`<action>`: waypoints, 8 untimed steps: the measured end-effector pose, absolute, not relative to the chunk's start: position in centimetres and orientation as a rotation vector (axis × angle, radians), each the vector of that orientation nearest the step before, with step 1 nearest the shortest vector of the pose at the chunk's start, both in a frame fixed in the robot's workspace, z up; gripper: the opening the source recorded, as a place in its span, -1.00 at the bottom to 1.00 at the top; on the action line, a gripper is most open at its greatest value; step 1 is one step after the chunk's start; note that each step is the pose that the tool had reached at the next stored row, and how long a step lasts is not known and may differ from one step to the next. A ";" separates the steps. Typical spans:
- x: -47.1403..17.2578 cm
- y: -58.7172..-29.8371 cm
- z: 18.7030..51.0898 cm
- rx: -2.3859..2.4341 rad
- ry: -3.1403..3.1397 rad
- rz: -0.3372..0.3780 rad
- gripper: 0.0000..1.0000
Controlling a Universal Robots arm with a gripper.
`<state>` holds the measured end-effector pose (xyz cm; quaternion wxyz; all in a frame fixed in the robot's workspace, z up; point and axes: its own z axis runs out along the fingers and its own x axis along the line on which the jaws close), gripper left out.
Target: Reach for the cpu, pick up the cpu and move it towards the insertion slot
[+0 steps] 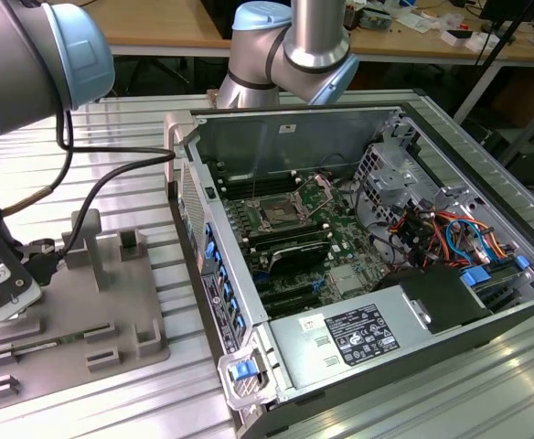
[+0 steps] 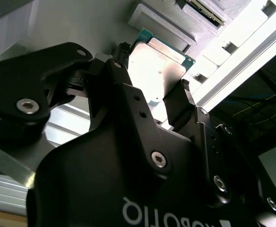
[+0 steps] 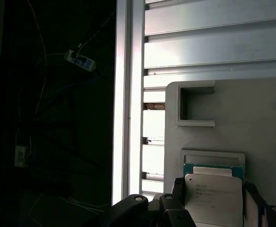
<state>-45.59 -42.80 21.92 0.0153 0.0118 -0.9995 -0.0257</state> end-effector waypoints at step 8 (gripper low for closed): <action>-45.6 -42.8 22.1 0.037 -3.110 -0.080 0.09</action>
